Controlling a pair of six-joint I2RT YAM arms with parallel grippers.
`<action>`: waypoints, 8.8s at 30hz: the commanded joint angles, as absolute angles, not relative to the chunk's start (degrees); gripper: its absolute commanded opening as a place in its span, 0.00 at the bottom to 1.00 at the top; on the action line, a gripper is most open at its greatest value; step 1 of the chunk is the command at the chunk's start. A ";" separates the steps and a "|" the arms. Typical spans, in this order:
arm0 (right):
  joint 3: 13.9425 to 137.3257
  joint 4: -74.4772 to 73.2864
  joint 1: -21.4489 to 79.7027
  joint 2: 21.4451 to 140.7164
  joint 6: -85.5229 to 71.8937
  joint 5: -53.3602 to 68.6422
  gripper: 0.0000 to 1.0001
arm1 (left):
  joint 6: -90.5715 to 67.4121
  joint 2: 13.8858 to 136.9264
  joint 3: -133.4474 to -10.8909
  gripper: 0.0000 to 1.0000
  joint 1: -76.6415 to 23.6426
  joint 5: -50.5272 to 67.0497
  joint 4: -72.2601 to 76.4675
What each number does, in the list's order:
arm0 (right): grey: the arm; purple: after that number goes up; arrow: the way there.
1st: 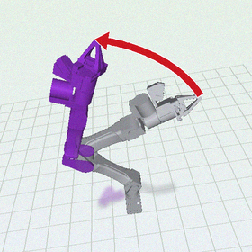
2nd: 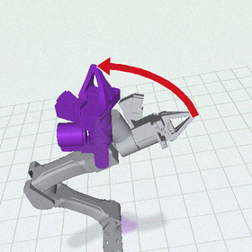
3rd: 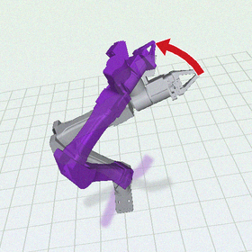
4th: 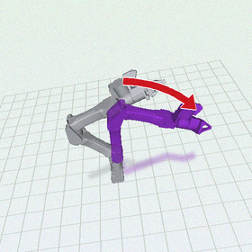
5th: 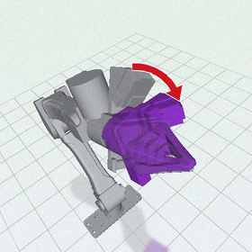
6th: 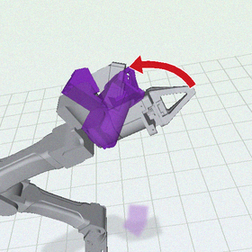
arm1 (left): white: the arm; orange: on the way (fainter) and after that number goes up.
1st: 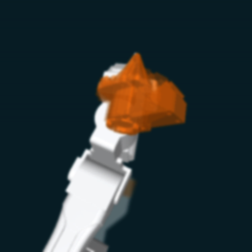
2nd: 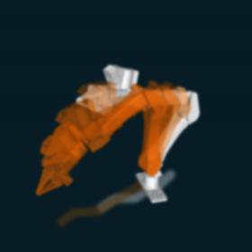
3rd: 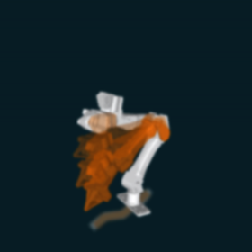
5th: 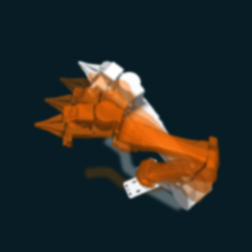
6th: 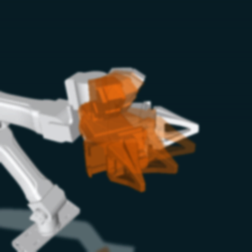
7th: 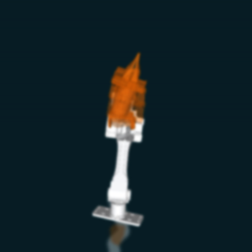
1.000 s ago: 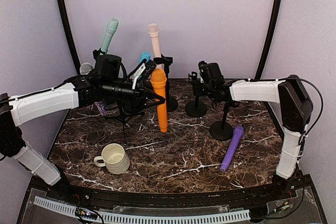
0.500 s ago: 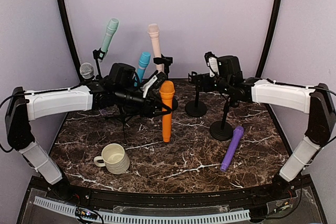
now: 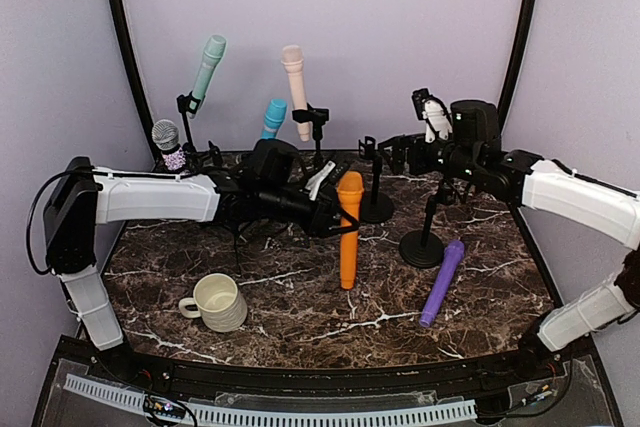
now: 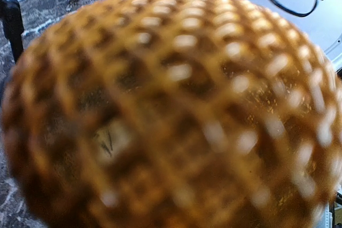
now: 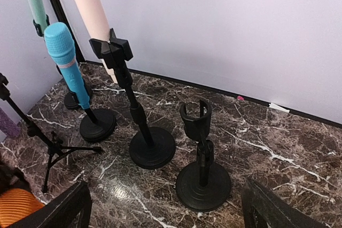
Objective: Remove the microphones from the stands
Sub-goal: Place the microphone at the center of the board, then pick up the microphone stand with the microphone from the center of the board, then place the microphone stand with the microphone at the center of the board, then adjust the microphone stand with the microphone at the center of the board.
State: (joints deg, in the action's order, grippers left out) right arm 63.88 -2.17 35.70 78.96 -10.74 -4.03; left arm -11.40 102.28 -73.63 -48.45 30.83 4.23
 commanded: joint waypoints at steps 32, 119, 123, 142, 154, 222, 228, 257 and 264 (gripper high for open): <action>45.94 -5.20 29.06 60.30 -22.63 -14.23 0.99 | -27.03 128.79 -86.09 0.30 -53.44 30.99 7.42; 80.77 -3.61 40.51 94.87 -20.34 3.73 0.67 | 0.33 72.36 -76.94 0.84 -24.29 28.97 -12.78; 85.79 -3.50 40.61 101.43 -19.99 1.23 0.63 | 0.57 69.24 -73.07 0.85 -23.39 27.06 -10.43; 102.29 3.20 40.61 120.46 -12.60 -0.26 0.51 | 0.95 68.85 -68.99 0.85 -23.38 25.98 -7.06; 107.13 5.85 40.05 125.63 -7.43 -1.63 0.41 | 1.24 69.14 -69.08 0.85 -23.38 25.68 -7.27; 71.76 21.78 46.66 95.02 -5.17 8.80 0.00 | 4.16 67.33 -64.80 0.85 -23.38 33.10 -1.65; 69.14 21.95 48.60 93.72 -5.19 10.36 0.00 | 4.05 67.56 -64.44 0.85 -23.44 34.97 -0.92; 57.73 15.55 50.22 82.41 -5.39 9.96 0.80 | 2.39 69.23 -63.70 0.85 -25.28 42.90 2.69; 59.97 11.21 47.63 80.40 -5.14 18.30 0.83 | 1.25 71.81 -66.57 0.85 -28.77 41.64 2.41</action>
